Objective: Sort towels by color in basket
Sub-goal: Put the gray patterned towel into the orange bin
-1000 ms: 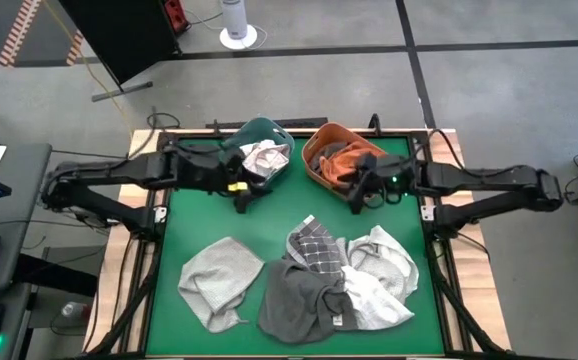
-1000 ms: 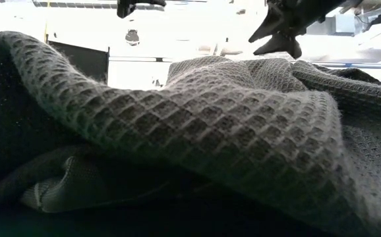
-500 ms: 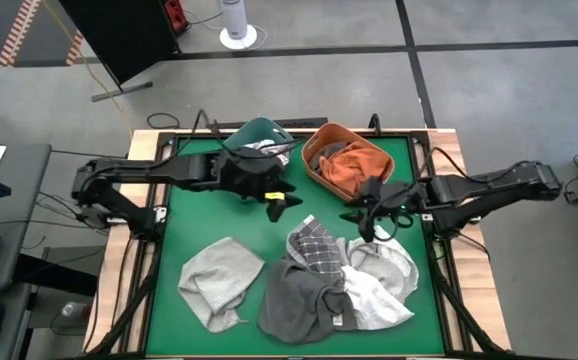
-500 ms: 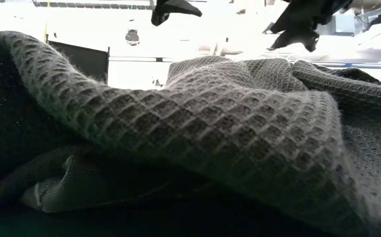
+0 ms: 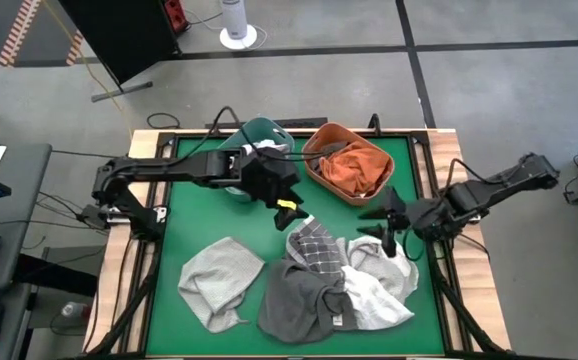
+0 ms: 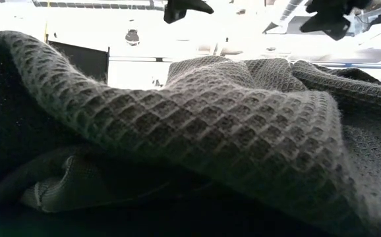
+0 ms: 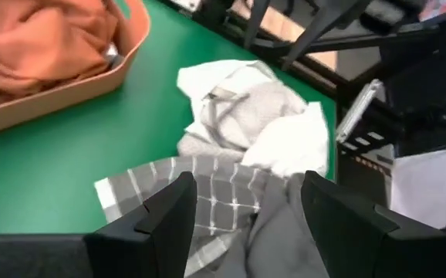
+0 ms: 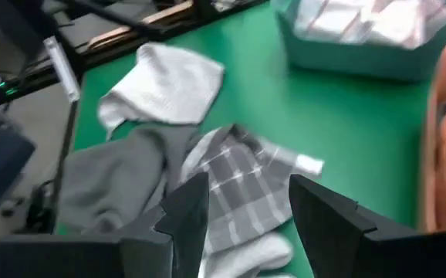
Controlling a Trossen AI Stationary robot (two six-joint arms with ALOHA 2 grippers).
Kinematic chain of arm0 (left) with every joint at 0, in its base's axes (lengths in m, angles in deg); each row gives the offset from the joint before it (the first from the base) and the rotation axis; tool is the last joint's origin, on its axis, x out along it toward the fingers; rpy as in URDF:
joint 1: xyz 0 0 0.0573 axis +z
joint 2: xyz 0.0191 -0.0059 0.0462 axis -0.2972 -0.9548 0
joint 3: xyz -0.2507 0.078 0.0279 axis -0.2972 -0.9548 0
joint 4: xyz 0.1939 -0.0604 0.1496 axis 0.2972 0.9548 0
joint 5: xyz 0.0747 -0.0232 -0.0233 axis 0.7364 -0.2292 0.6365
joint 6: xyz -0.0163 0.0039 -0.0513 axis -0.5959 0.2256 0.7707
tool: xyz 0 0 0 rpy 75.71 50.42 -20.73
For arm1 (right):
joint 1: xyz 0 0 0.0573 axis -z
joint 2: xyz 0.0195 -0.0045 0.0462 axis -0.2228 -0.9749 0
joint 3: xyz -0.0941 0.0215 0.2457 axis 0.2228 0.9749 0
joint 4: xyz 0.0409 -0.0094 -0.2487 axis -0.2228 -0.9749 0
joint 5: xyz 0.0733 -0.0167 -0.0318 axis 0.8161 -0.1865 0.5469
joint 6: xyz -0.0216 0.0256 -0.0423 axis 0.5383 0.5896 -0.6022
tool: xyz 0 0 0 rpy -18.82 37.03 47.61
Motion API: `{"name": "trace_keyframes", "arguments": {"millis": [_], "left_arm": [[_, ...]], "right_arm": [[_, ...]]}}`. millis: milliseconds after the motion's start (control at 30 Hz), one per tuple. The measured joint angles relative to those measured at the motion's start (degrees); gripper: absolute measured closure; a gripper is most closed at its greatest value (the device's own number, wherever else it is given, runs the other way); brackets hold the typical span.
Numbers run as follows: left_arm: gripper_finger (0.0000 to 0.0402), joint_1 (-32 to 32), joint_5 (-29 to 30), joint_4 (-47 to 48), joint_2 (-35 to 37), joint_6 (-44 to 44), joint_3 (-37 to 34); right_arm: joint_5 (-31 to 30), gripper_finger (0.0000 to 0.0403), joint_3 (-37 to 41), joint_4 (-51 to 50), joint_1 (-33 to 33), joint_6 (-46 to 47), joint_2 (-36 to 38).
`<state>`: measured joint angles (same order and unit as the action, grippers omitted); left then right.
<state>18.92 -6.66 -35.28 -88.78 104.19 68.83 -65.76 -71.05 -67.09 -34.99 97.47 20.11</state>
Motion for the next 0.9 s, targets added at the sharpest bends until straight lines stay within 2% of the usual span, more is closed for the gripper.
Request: {"name": "trace_keyframes", "arguments": {"millis": [267,467,667,900], "left_arm": [[0.0178,-4.11,1.04,3.94,0.25,-2.41,0.06],[0.0178,-5.79,1.71,6.87,-0.75,-5.53,0.06],[0.0178,-6.35,1.8,6.25,-2.96,-5.28,-0.05],[0.0178,-6.43,1.74,4.79,-9.98,-5.91,-0.38]], "right_arm": [[0.99,0.0196,0.78,-5.02,-8.37,6.45,0.96],[1.14,0.0196,0.77,-9.16,-11.85,5.82,0.23],[1.25,0.0196,0.76,-10.11,-10.67,6.1,-1.64],[1.14,0.0196,0.69,-7.32,-6.23,6.72,-2.36]]}}
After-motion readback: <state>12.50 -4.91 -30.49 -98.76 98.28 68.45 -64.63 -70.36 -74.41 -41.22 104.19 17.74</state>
